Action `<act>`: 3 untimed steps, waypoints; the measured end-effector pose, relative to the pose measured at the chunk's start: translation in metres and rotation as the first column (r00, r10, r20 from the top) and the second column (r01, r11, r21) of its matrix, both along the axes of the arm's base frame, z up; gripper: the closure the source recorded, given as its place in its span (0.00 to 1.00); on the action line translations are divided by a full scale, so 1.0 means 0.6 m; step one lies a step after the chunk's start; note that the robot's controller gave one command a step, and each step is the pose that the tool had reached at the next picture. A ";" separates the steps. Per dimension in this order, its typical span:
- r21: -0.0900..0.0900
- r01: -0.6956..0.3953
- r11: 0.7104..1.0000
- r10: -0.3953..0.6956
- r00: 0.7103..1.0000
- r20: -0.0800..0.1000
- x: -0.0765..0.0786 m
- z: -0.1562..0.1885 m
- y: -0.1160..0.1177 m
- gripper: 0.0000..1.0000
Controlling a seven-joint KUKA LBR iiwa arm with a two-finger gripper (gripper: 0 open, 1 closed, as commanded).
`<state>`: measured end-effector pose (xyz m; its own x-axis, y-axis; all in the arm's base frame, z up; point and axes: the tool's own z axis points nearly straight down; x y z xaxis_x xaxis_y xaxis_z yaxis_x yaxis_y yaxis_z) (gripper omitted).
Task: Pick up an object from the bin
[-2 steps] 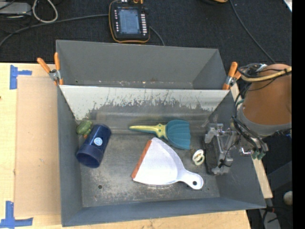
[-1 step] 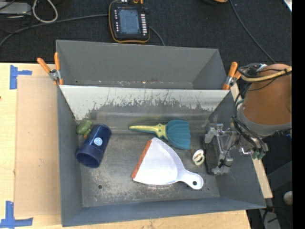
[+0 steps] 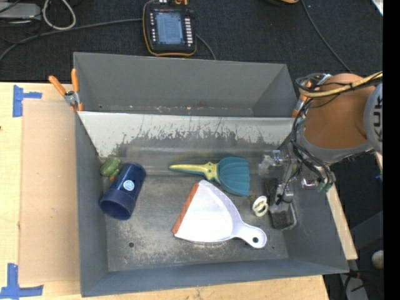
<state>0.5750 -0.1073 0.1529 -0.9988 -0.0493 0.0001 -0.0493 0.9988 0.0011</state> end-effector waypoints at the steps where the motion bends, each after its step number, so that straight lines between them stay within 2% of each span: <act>1: 0.000 0.070 0.998 -0.070 0.998 -0.001 -0.016 0.000 0.003 0.00; 2: 0.002 0.018 1.000 -0.018 1.000 0.008 0.054 0.117 0.055 0.00; 3: 0.001 0.100 0.995 -0.100 0.995 -0.007 0.039 -0.047 -0.036 0.00</act>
Offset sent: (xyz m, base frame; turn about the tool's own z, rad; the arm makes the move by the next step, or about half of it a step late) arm 0.0295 0.0310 0.0666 0.0232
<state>0.5983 -0.1289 0.1249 -0.9987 0.0505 0.0067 0.0506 0.9987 0.0023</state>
